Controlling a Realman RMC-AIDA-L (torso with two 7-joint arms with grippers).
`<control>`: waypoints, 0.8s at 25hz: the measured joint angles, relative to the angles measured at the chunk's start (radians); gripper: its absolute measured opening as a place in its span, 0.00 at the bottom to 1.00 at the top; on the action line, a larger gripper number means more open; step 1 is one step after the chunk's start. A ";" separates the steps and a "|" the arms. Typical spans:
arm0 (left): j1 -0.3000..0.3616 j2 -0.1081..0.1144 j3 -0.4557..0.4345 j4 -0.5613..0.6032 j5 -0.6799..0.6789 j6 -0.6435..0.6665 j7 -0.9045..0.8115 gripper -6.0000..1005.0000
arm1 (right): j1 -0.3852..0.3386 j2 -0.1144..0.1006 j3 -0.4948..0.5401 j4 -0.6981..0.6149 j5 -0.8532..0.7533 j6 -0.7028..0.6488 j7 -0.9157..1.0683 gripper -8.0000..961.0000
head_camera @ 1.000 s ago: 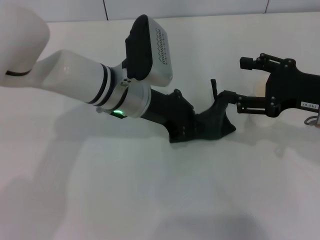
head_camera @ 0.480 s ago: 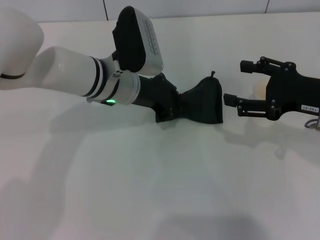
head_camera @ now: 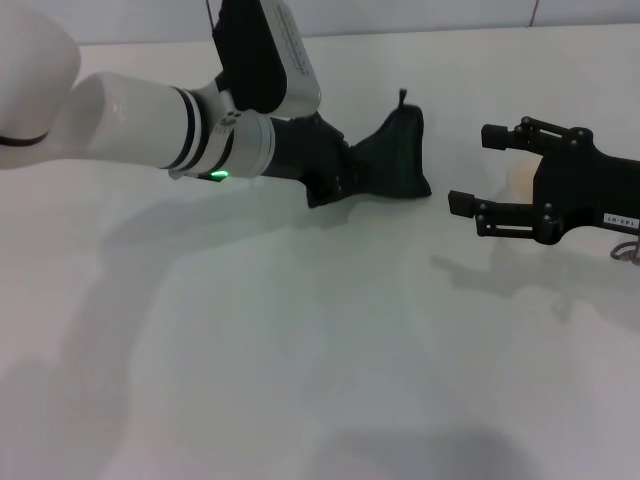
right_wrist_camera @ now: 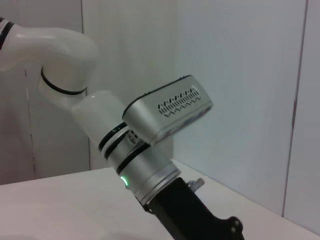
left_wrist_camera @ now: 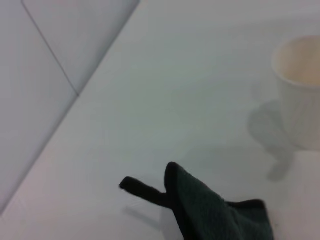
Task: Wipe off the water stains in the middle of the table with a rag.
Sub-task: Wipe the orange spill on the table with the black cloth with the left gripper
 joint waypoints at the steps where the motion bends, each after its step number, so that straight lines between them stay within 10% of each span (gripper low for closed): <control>1: 0.000 0.000 0.000 0.003 0.000 0.000 0.000 0.11 | 0.000 0.000 0.000 0.000 0.000 0.000 0.000 0.89; 20: 0.055 -0.005 0.064 0.064 0.004 0.193 -0.013 0.13 | 0.001 0.000 0.000 0.000 0.001 0.002 -0.001 0.89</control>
